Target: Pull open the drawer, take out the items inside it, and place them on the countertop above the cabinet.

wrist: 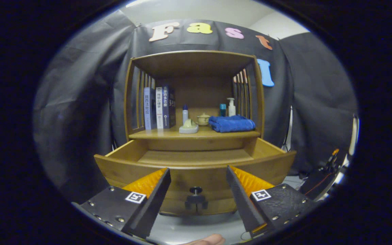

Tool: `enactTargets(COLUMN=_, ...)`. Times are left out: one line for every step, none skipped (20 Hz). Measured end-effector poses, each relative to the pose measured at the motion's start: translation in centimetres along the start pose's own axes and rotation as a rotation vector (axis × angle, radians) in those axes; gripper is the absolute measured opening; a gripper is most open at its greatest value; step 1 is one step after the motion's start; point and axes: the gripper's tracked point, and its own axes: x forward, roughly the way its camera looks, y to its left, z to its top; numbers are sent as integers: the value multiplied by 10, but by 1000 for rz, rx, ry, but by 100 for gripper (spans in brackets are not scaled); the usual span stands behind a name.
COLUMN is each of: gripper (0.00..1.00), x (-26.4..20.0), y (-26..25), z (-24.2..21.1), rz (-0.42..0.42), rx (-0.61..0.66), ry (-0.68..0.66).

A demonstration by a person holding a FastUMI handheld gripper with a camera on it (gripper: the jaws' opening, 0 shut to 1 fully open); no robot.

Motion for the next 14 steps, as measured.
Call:
enactTargets(gripper=97, x=1, y=-4, z=-12, rz=-11, rx=4, ry=13)
enactTargets(gripper=97, x=2, y=-10, z=-23, rz=-21, rx=-1, ry=29)
enactTargets(gripper=97, x=4, y=-13, z=-32, rz=-25, rx=-3, ry=43)
enactTargets(gripper=97, x=7, y=-14, z=-40, rz=-26, rx=-2, ry=55)
enactTargets(gripper=97, x=12, y=-13, z=-46, rz=-21, rx=2, ry=65)
enactTargets(gripper=97, x=17, y=-11, z=-52, rz=-13, rx=9, ry=73)
enactTargets(gripper=97, x=24, y=-8, z=-57, rz=-6, rx=14, ry=82)
enactTargets(gripper=97, x=31, y=-6, z=-61, rz=0, rx=14, ry=87)
enactTargets(gripper=98, x=40, y=-1, z=-65, rz=9, rx=13, ry=97)
enactTargets(gripper=98, x=48, y=7, z=-69, rz=31, rx=14, ry=108)
enactTargets(gripper=98, x=57, y=15, z=-72, rz=44, rx=10, ry=120)
enactTargets(gripper=99, x=44, y=6, z=-68, rz=11, rx=-40, ry=121)
enactTargets(gripper=98, x=47, y=4, z=-68, rz=7, rx=-59, ry=122)
enactTargets(gripper=98, x=54, y=8, z=-70, rz=6, rx=-52, ry=121)
